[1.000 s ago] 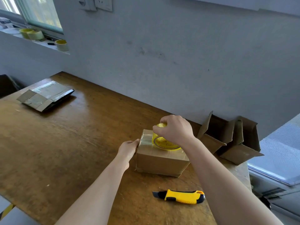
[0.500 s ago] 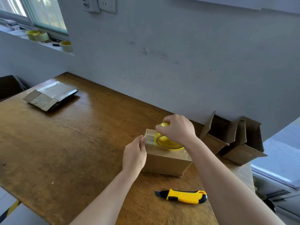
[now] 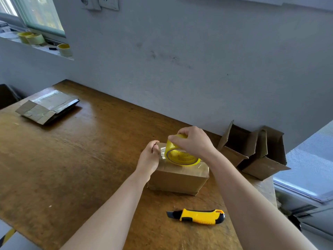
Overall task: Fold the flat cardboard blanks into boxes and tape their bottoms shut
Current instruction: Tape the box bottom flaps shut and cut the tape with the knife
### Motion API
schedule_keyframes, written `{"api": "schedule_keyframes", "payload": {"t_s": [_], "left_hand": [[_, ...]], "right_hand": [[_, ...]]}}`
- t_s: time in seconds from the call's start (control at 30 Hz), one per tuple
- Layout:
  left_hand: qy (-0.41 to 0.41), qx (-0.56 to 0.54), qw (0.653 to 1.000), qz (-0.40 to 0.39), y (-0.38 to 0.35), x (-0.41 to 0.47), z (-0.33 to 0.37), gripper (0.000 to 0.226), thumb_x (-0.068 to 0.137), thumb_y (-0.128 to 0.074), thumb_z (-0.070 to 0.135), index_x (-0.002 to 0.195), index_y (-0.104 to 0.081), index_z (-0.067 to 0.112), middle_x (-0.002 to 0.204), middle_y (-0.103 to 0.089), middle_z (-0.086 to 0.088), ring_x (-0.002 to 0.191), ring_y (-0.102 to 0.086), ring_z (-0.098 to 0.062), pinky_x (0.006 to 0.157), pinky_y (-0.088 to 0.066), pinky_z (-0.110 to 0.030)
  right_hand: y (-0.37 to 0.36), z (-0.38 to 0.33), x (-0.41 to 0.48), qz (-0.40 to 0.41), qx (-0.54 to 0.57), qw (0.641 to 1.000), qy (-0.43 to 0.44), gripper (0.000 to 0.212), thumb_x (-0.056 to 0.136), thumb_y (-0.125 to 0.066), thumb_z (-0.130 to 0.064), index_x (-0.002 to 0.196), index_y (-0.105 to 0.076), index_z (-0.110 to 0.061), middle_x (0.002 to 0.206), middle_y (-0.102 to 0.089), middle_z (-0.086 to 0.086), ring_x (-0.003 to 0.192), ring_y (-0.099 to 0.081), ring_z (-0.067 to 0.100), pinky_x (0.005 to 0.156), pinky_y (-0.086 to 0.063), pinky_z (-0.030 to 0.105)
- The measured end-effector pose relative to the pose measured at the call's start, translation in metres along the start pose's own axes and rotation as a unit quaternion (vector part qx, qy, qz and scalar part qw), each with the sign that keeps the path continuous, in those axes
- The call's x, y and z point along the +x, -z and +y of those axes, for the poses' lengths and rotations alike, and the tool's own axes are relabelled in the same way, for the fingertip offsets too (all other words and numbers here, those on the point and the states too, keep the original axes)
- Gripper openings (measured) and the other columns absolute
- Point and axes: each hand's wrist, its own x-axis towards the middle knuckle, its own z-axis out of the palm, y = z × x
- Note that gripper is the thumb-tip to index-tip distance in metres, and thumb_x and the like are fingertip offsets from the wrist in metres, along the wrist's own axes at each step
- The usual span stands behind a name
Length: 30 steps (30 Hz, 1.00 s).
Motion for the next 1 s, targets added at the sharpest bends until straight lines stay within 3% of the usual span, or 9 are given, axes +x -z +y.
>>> {"api": "schedule_keyframes", "payload": {"t_s": [0.13,0.23,0.3,0.4,0.53,0.73,0.9,1.0], "left_hand": [[-0.050,0.063,0.996,0.026,-0.002,0.001,-0.001,0.037,0.104,-0.028,0.029,0.134,-0.048,0.021,0.128,-0.057,-0.003,0.112,-0.054,-0.018,0.087,-0.045,-0.029],[-0.078,0.094,0.992,0.040,-0.002,0.000,-0.004,0.038,0.104,-0.027,0.027,0.134,-0.047,0.018,0.127,-0.058,-0.004,0.113,-0.055,-0.020,0.085,-0.043,-0.028],[-0.085,0.104,0.990,0.037,0.000,0.002,-0.004,0.038,0.103,-0.027,0.027,0.134,-0.047,0.018,0.127,-0.058,-0.006,0.113,-0.054,-0.021,0.086,-0.044,-0.031],[-0.102,0.130,0.986,0.026,0.001,0.002,-0.005,0.037,0.103,-0.026,0.028,0.135,-0.044,0.018,0.127,-0.057,-0.005,0.106,-0.053,-0.016,0.082,-0.044,-0.029],[-0.103,0.167,0.980,0.031,-0.001,0.002,-0.004,0.037,0.104,-0.027,0.030,0.136,-0.042,0.020,0.131,-0.056,-0.004,0.115,-0.054,-0.018,0.085,-0.045,-0.027],[-0.085,0.184,0.979,0.037,-0.002,0.001,-0.001,0.037,0.103,-0.027,0.032,0.136,-0.042,0.022,0.133,-0.054,-0.003,0.117,-0.053,-0.019,0.084,-0.046,-0.027],[-0.077,0.191,0.978,0.043,0.000,0.003,-0.002,0.037,0.104,-0.027,0.031,0.137,-0.041,0.023,0.134,-0.053,-0.003,0.118,-0.052,-0.020,0.087,-0.044,-0.029],[-0.084,0.193,0.977,0.039,0.000,0.003,-0.003,0.038,0.104,-0.028,0.032,0.138,-0.041,0.024,0.136,-0.051,-0.003,0.121,-0.050,-0.021,0.092,-0.044,-0.032]], "right_hand": [[0.011,0.019,-0.004,-0.093,0.264,0.959,-0.042,0.040,0.069,-0.077,-0.055,0.064,-0.066,-0.017,0.064,-0.063,0.003,0.061,-0.059,0.016,0.064,-0.048,0.032],[0.010,0.029,-0.010,-0.105,0.330,0.936,-0.060,0.055,0.060,-0.075,-0.062,0.070,-0.069,-0.008,0.068,-0.063,0.008,0.063,-0.059,0.018,0.067,-0.048,0.035],[0.014,0.034,-0.010,-0.087,0.286,0.953,-0.043,0.061,0.068,-0.074,-0.060,0.074,-0.067,0.001,0.066,-0.059,0.006,0.062,-0.055,0.016,0.063,-0.045,0.032],[0.036,0.049,-0.008,-0.039,0.210,0.976,-0.030,0.035,0.079,-0.072,-0.041,0.061,-0.068,-0.012,0.055,-0.056,-0.003,0.053,-0.052,0.010,0.058,-0.042,0.029],[0.052,0.065,-0.015,-0.017,0.100,0.995,-0.005,0.026,0.076,-0.074,-0.040,0.061,-0.070,-0.020,0.052,-0.057,-0.010,0.052,-0.054,0.007,0.054,-0.045,0.026],[0.065,0.067,-0.015,-0.061,0.067,0.996,-0.007,0.041,0.067,-0.075,-0.063,0.063,-0.069,-0.023,0.048,-0.055,-0.017,0.054,-0.053,0.004,0.054,-0.039,0.023],[0.062,0.074,-0.015,0.019,-0.169,0.985,0.011,0.055,0.069,-0.069,-0.065,0.050,-0.059,-0.015,0.047,-0.050,-0.005,0.051,-0.051,0.014,0.043,-0.034,0.026],[0.056,0.087,-0.019,0.034,-0.186,0.982,-0.031,0.061,0.069,-0.066,-0.071,0.049,-0.053,-0.014,0.047,-0.046,-0.005,0.050,-0.050,0.016,0.045,-0.033,0.026]]}}
